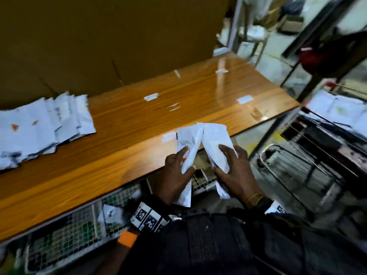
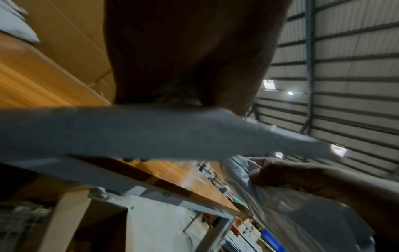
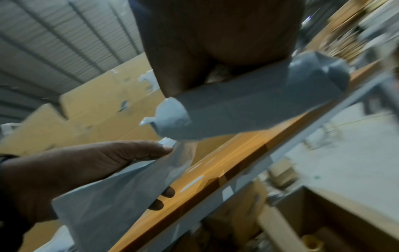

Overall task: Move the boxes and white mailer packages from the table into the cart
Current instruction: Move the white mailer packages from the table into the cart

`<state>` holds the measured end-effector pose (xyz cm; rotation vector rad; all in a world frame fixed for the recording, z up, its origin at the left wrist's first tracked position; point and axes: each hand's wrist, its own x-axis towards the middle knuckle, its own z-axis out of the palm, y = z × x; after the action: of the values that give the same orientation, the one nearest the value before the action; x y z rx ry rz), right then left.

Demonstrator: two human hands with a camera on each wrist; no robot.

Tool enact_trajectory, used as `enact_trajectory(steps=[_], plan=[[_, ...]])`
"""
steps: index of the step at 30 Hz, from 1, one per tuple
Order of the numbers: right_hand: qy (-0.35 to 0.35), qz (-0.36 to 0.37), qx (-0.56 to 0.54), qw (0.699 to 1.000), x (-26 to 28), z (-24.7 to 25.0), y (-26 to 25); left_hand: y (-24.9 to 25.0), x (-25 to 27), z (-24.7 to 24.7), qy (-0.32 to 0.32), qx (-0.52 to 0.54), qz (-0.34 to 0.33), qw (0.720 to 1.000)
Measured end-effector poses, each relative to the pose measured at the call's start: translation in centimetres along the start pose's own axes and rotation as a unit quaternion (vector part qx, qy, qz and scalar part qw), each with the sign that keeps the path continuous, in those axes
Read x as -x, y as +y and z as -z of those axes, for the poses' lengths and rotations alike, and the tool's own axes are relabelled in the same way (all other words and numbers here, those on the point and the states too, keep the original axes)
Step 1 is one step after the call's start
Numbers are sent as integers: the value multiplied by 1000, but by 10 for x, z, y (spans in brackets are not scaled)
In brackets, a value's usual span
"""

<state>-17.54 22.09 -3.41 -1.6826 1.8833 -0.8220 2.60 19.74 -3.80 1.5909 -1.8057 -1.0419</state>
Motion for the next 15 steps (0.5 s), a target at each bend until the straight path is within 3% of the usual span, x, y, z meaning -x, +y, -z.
enact_trajectory(steps=[7, 15], plan=[[92, -123, -13, 988, 21, 52, 69, 49, -43, -70, -102, -25, -72, 992], [187, -213, -13, 959, 12, 110, 136, 102, -114, -161, -234, -13, -158, 959]])
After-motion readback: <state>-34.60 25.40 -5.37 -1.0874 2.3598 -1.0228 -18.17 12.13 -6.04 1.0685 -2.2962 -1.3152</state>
